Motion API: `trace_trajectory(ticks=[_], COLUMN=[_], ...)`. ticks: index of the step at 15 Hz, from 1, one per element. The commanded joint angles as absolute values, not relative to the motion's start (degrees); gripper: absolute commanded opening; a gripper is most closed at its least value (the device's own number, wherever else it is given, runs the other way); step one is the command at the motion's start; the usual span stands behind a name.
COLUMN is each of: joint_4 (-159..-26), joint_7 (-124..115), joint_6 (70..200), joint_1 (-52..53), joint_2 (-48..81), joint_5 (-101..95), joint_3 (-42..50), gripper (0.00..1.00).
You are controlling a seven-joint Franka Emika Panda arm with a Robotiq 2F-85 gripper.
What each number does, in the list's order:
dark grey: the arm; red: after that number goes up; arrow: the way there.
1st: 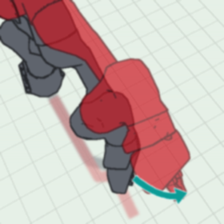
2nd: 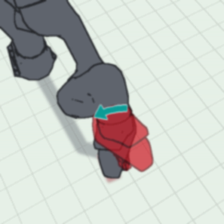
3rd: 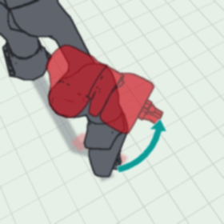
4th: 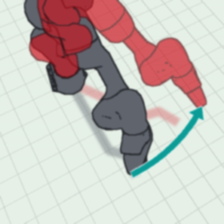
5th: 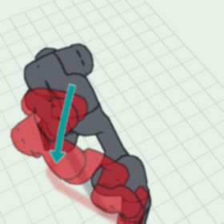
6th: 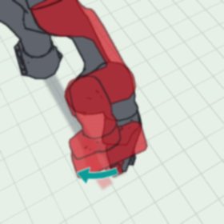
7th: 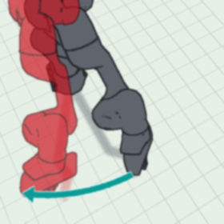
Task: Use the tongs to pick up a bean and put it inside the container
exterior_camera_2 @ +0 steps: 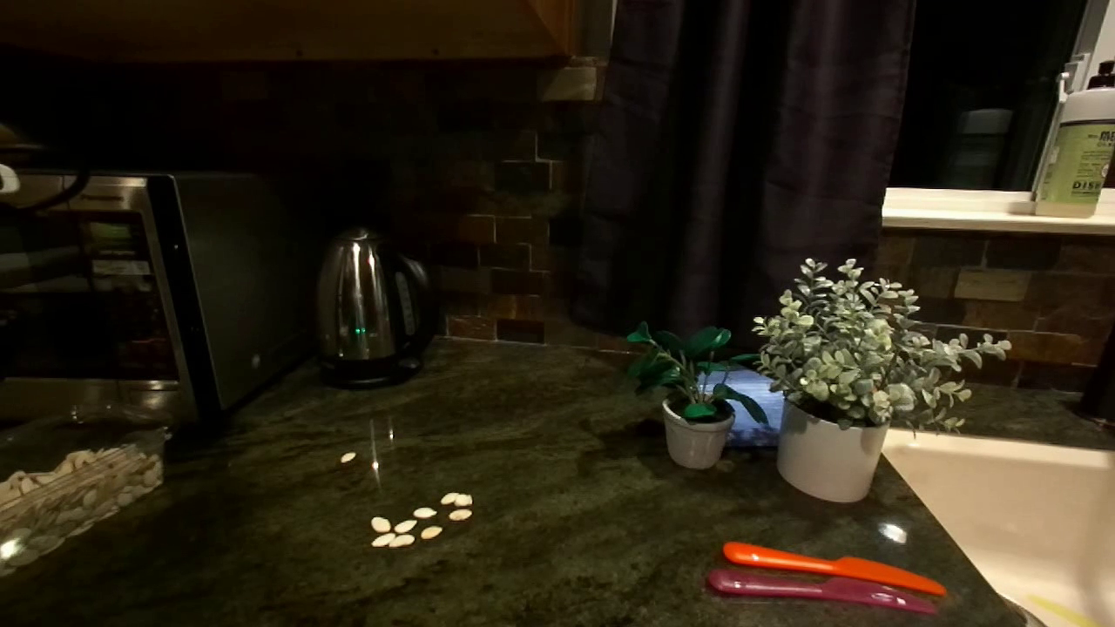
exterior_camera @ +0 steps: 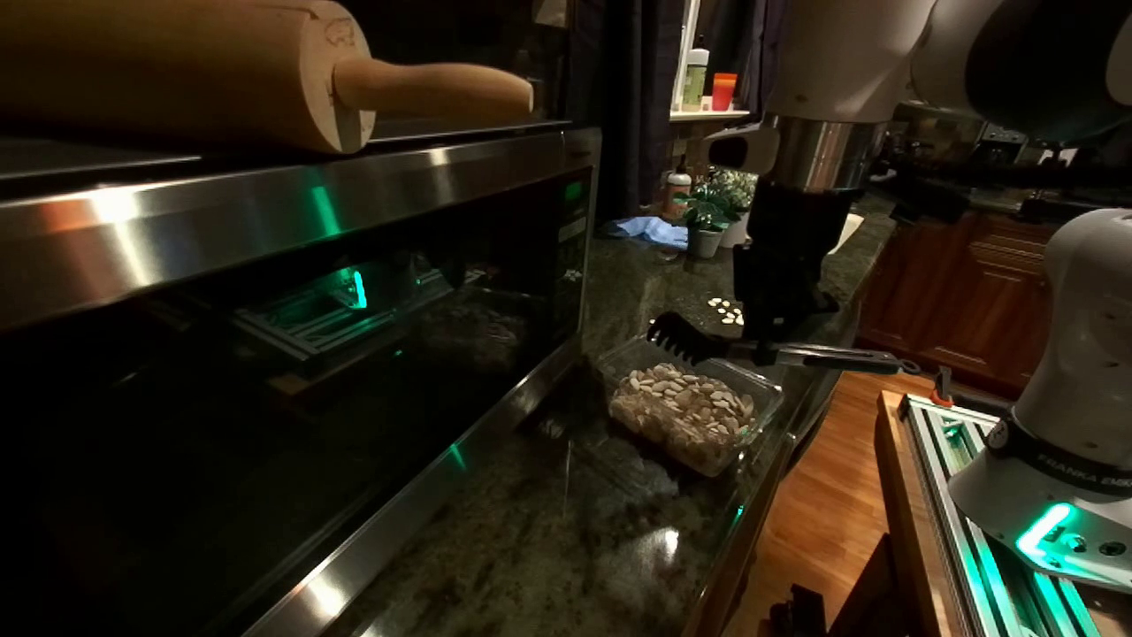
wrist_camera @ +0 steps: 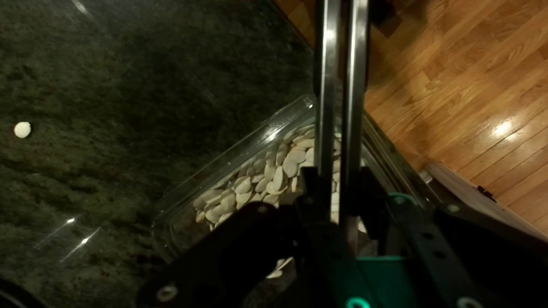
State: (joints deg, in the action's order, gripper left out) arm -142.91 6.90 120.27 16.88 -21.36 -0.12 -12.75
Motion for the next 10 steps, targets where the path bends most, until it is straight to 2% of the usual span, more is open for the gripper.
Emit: trace_trajectory(ticks=[1, 10], joint_4=[-142.63, -141.93], joint_7=[7.38, -4.59], joint_6=[120.92, 117.58], joint_1=[16.44, 8.38], joint_2=[-21.18, -24.25], joint_5=[-0.44, -5.11], joint_3=[-12.59, -10.91], gripper=[0.07, 0.07])
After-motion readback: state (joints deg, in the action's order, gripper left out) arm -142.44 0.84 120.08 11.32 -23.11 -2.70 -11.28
